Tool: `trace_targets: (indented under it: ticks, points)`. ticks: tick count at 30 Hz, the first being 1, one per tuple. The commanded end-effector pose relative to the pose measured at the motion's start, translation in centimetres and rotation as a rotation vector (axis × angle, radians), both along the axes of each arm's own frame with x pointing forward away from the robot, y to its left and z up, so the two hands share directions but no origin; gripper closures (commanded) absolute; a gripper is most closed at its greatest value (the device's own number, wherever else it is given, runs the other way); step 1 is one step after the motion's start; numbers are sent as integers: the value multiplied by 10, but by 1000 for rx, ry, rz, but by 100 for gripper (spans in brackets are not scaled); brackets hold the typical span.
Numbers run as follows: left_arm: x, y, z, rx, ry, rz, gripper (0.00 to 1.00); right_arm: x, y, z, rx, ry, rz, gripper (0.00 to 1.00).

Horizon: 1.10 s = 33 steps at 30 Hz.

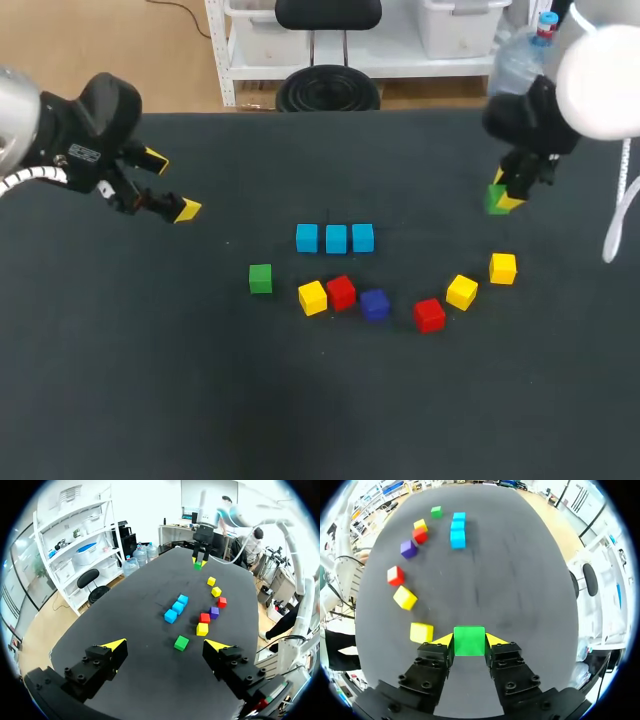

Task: Place the blue cubes, place green cubes on the blue cubes, place the yellow cubes on the green cubes, then place the red cubes on the yellow cubes, and place purple cube on the red cubes.

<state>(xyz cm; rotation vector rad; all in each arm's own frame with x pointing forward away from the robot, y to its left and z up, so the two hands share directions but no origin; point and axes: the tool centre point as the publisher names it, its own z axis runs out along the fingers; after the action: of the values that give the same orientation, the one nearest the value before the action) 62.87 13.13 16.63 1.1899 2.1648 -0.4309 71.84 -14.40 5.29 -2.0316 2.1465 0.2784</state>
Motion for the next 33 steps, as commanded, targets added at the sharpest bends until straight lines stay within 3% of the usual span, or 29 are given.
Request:
trace_targets:
  ticks: [1, 21, 33]
  points:
    - [0, -1, 1, 8, 4, 4, 0, -6, 13, 8, 4, -14, -3, 100]
    - [0, -1, 1, 8, 4, 4, 0, -20, 117, 12, 73, -71, 20, 100]
    - [0, -1, 1, 8, 4, 4, 0, -30, 155, 7, 42, -65, 41, 100]
